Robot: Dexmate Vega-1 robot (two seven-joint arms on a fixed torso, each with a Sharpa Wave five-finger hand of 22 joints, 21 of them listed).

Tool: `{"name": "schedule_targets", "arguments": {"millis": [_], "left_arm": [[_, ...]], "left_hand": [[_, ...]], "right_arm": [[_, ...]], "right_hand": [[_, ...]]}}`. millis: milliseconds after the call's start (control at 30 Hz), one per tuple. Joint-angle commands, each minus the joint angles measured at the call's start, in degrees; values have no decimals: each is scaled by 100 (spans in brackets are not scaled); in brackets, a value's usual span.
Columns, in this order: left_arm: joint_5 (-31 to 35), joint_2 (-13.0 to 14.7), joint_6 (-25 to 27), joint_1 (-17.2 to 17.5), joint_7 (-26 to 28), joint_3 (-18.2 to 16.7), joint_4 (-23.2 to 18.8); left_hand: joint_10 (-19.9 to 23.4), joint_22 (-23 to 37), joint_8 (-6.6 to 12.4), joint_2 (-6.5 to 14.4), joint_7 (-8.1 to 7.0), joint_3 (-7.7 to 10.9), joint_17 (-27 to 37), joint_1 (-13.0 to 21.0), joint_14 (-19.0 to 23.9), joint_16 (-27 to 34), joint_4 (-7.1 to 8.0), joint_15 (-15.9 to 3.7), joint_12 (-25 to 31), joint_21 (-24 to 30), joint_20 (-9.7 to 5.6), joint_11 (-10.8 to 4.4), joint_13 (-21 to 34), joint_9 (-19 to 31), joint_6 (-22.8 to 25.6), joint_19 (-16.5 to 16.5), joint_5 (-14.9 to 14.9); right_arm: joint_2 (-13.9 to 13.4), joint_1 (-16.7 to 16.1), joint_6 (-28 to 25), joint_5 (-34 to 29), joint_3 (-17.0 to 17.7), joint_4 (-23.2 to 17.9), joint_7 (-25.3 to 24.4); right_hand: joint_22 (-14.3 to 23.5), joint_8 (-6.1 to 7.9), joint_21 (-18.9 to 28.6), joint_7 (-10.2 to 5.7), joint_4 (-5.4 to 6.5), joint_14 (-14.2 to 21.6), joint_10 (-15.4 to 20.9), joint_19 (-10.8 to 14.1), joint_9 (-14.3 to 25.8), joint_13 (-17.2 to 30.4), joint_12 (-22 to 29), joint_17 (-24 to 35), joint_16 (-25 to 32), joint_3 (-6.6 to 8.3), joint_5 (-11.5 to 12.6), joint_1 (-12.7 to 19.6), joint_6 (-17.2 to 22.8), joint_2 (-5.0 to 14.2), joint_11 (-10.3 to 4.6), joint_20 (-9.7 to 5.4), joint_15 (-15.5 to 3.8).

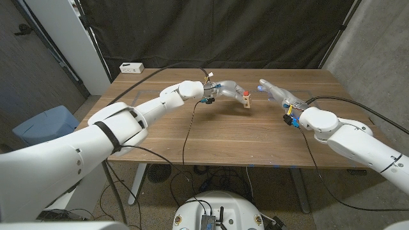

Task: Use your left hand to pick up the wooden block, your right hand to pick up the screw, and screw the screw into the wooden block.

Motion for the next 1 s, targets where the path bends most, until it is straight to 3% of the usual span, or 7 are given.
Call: {"name": "schedule_targets", "arguments": {"millis": [33,567,1000], "left_arm": [[64,49,33,-13,43,3,-41],[82,33,27,-3,84,7,-30],[121,200,253,128,113,-24,-454]], "left_hand": [[33,13,20,-26,-10,4,18,10,11,9,22,34,7,30,26,8,19,20,47,35,49],[32,14,21,-29,-14,0,19,1,18,12,27,35,5,31,26,8,22,20,50,41,48],[33,14,20,-24,-9,1,20,-2,16,11,30,31,3,28,27,12,23,20,50,39,49]], "right_arm": [[110,128,89,-16,-135,122,84],[295,172,212,58,-248,173,103],[321,182,310,79,-308,194,187]], "right_hand": [[18,37,36,40,-7,-759,-499,-6,12,10,19,-3,39,-28,53,-16,9,15,-11,19,14],[19,53,34,67,29,-765,-504,-12,12,11,17,4,41,-49,61,-58,70,28,-11,15,8],[21,58,33,92,95,-775,-498,-19,13,12,20,16,44,-79,71,-136,112,52,-12,13,9]]}}
